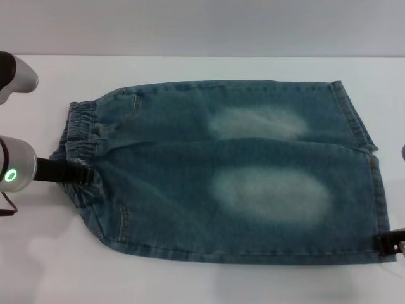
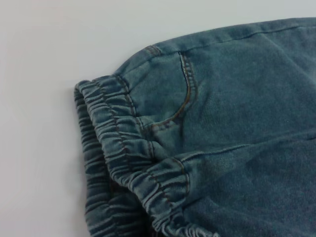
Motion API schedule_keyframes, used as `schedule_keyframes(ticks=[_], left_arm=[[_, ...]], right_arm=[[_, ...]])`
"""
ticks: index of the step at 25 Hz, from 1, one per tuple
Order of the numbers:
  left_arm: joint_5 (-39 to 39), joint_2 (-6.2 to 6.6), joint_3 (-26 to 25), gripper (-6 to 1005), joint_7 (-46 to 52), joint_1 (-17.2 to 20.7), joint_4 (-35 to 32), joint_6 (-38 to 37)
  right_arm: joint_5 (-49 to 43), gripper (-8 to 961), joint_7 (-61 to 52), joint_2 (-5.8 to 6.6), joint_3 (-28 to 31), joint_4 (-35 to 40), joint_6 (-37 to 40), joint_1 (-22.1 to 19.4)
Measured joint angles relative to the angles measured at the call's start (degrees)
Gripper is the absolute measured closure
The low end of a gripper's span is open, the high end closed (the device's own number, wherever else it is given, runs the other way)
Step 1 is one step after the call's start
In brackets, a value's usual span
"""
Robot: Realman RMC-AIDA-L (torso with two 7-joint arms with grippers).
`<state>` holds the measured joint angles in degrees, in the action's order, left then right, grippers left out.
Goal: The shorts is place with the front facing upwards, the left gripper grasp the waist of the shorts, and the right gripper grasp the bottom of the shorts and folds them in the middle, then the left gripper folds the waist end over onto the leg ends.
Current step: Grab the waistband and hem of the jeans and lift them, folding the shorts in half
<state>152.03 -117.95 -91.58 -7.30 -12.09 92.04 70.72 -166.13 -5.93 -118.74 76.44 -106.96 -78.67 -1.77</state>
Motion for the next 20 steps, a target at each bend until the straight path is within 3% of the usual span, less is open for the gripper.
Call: schedule_keyframes(ticks=[2, 13, 20], left_arm=[[-0.02, 0.00, 0.00, 901, 0.00, -0.03, -0.13, 0.00], [-0.15, -0.05, 0.10, 901, -0.09, -0.04, -0.80, -0.28], [-0.16, -0.09, 0.29, 901, 0.05, -0.04, -0.75, -0.33]], right_arm=[[0.01, 776, 0.03, 0.02, -0.04, 0.11, 0.00, 0.16], [-0.83, 955, -0.24, 0.11, -1.30, -0.64, -1.18, 2.11], [-1.11, 817, -0.30, 0.23, -2.61, -1.72, -1.68, 2.48]])
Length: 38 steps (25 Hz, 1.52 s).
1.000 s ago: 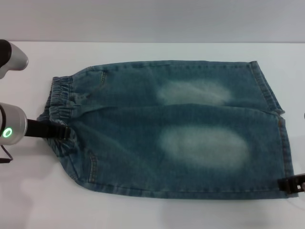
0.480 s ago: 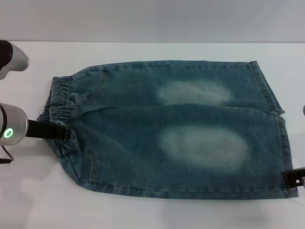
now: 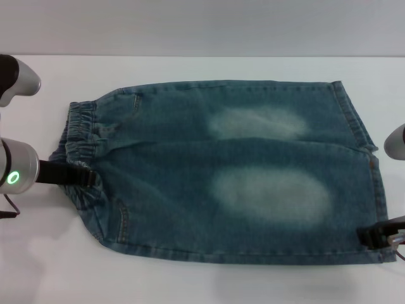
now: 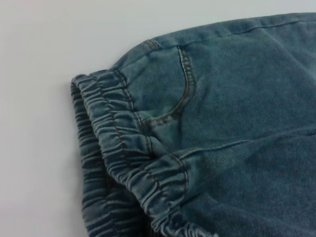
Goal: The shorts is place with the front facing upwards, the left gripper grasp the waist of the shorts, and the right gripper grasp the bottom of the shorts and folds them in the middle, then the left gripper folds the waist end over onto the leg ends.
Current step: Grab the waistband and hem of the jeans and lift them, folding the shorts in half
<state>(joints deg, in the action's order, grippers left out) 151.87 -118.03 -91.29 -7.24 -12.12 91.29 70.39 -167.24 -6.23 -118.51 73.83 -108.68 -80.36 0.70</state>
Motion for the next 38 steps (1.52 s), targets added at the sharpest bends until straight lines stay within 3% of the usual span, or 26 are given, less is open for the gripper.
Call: schedule_keyframes(ticks=[12, 38], left_arm=[[0.01, 0.00, -0.03, 902, 0.03, -0.80, -0.22, 0.06], [0.01, 0.00, 0.13, 902, -0.14, -1.06, -0.24, 0.28]], right_arm=[[-0.03, 350, -0.12, 0.18, 2.30, 0.17, -2.56, -0.60], [-0.02, 362, -0.86, -0.15, 2.32, 3.72, -0.85, 0.11]])
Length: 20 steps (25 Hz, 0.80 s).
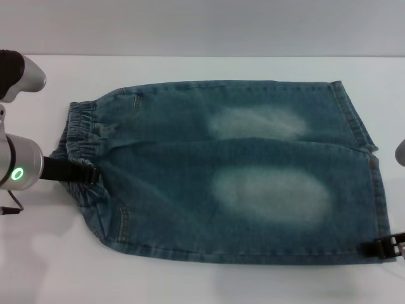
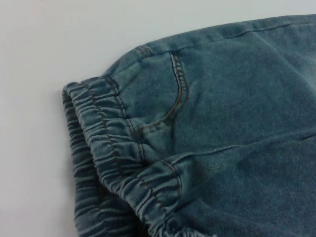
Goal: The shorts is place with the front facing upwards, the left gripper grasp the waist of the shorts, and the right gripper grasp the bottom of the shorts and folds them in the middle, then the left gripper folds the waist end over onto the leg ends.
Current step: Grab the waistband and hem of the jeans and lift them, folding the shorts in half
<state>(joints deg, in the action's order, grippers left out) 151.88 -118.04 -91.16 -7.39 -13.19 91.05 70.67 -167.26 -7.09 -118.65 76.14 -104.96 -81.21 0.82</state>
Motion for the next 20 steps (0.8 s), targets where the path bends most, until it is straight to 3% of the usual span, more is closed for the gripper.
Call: schedule_keyframes(ticks=[20], left_arm=[[0.00, 0.00, 0.02, 901, 0.00, 0.00, 0.00, 0.03]], right_arm=[[0.17, 371, -0.02, 0.03, 0.52, 1.40, -0.18, 0.97]])
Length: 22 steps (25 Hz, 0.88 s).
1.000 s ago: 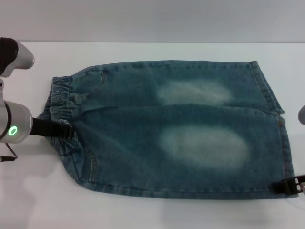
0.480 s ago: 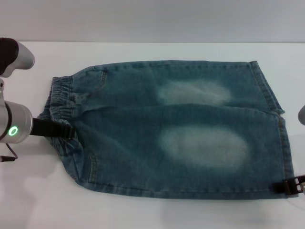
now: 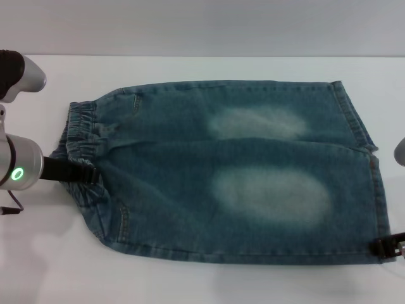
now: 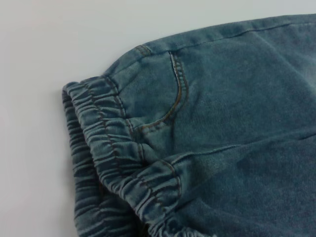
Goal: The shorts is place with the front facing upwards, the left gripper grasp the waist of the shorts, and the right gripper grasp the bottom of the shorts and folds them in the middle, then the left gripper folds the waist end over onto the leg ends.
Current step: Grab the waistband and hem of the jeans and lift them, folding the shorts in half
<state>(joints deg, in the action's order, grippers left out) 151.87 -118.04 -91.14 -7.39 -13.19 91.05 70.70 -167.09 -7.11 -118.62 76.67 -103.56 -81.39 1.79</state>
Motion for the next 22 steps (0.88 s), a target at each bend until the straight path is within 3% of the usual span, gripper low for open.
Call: schedule_keyframes(ticks=[5, 8, 14, 22], left_arm=[[-0.03, 0.00, 0.00, 901, 0.00, 0.00, 0.00, -0.05], [-0.13, 0.00, 0.00, 901, 0.00, 0.00, 0.00, -0.11], [-0.13, 0.00, 0.00, 901, 0.00, 0.00, 0.00, -0.19], [-0.13, 0.00, 0.00, 901, 0.04, 0.00, 0.00, -0.48]], right_arm=[[0.00, 588, 0.46, -0.01, -0.30, 0.21, -0.18, 0.38], [0.01, 792, 0.52, 0.00, -0.14, 0.25, -0.18, 0.42], [0.01, 947, 0.75, 0.07, -0.21, 0.29, 0.01, 0.41], [0.01, 948, 2.68, -0.04, -0.75, -0.42, 1.20, 0.92]])
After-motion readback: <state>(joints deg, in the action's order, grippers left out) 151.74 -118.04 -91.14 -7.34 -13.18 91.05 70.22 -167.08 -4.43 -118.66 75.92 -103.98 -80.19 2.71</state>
